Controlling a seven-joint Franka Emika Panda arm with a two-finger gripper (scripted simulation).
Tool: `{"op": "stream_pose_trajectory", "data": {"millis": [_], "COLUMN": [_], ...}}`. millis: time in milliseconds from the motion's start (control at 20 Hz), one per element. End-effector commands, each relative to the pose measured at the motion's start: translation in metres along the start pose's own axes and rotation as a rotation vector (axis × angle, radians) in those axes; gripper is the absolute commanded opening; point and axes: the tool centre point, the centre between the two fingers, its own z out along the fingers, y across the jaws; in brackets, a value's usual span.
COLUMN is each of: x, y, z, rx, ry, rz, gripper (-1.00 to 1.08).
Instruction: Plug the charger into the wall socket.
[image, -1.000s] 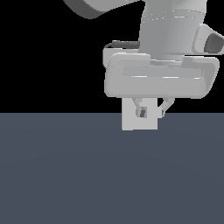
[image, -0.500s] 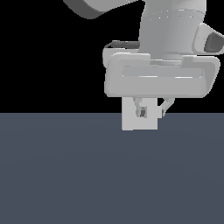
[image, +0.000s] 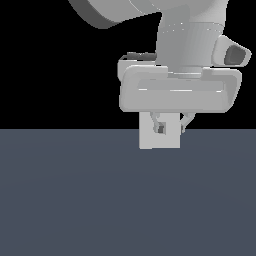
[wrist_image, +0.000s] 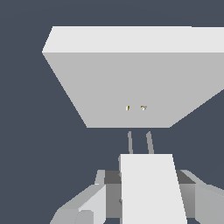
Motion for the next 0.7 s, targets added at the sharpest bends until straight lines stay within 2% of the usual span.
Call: {"op": "stream_pose_trajectory", "data": {"millis": [0, 650], "x": [0.007, 0.032], "y": [0.000, 0.000], "z": [0.003, 0.016], "rx": [0.000, 0.000], "ry": [0.000, 0.000], "rz": [-0.001, 0.000], "gripper": [-1.00, -1.00]}}
